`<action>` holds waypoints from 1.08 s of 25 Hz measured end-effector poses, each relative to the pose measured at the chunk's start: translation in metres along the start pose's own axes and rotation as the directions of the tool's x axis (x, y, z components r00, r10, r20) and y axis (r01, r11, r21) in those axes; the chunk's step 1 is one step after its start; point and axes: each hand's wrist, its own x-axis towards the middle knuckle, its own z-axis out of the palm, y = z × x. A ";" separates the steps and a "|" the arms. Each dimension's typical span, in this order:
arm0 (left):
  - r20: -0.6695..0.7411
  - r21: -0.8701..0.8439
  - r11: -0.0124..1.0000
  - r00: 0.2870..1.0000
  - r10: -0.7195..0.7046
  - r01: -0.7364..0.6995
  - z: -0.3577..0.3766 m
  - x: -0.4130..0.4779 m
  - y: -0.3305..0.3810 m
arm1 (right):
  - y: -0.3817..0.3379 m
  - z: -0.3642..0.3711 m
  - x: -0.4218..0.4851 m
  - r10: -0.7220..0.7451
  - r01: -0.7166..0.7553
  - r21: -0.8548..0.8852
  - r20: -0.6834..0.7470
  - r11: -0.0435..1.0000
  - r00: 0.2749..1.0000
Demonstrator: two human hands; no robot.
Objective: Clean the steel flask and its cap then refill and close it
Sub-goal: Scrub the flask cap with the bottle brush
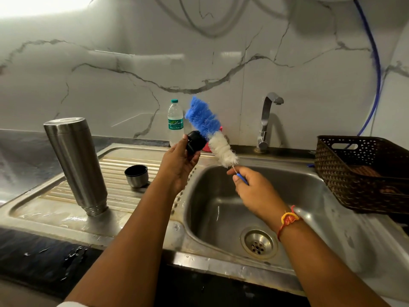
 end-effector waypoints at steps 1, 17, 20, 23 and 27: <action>0.013 0.044 0.999 1.000 -0.020 0.020 0.002 -0.002 -0.002 | 0.000 -0.001 0.000 -0.002 0.002 -0.009 -0.001 1.000 1.000; 0.143 0.307 0.945 0.987 0.076 -0.117 -0.002 -0.004 -0.004 | -0.001 -0.006 -0.003 0.009 -0.002 -0.141 0.045 0.990 0.999; 0.159 0.205 0.963 0.977 0.141 -0.173 -0.002 -0.002 -0.003 | 0.001 -0.008 0.000 0.053 -0.048 -0.166 0.023 0.985 0.998; 0.084 0.025 0.986 0.983 0.164 -0.167 -0.008 0.005 0.002 | -0.002 -0.007 -0.002 0.111 -0.111 0.013 0.030 0.994 0.993; 0.088 0.076 0.977 0.978 0.191 -0.198 -0.008 0.007 -0.003 | -0.012 -0.005 -0.009 0.169 -0.232 0.338 0.206 0.912 0.964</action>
